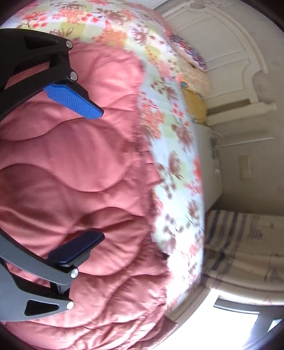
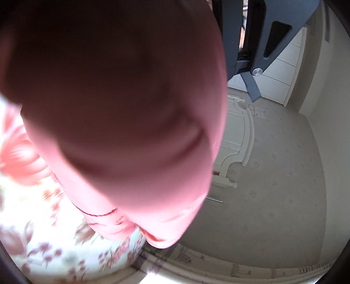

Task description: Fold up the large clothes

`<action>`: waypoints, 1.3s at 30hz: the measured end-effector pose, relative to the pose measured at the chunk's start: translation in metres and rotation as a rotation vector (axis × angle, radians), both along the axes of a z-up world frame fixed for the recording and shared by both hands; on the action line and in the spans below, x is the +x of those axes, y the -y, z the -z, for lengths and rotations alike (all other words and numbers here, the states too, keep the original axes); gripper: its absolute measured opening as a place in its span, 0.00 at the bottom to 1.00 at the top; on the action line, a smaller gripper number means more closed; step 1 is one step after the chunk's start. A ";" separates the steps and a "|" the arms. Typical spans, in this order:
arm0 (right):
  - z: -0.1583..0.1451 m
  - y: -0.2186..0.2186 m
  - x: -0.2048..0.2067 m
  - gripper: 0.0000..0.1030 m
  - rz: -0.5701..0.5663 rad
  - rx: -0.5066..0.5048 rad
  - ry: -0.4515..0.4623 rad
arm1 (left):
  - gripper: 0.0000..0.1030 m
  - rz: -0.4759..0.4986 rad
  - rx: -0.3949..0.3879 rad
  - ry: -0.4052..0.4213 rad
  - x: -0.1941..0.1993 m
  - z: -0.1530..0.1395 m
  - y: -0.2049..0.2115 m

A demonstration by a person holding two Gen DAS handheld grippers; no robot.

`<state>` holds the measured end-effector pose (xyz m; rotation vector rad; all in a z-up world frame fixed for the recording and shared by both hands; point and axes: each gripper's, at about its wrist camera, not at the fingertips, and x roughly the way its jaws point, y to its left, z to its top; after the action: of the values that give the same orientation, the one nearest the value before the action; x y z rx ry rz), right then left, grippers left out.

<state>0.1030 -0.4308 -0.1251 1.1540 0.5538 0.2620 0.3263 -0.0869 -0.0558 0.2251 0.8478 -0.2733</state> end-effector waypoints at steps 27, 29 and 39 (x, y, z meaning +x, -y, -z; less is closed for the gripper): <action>-0.154 -0.164 -0.027 0.39 0.105 -0.997 0.214 | 0.98 -0.177 -0.045 0.233 -0.061 -0.019 0.010; -0.153 -0.160 -0.026 0.39 0.114 -1.002 0.201 | 0.98 -0.152 -0.064 0.200 -0.075 -0.014 -0.002; -0.155 -0.199 -0.006 0.39 0.053 -1.110 0.196 | 0.98 0.056 0.023 0.148 -0.091 0.035 0.021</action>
<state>0.0973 -0.2316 0.0301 0.0623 0.3914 -0.0052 0.2352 -0.1076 -0.0912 0.2877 0.6990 -0.2957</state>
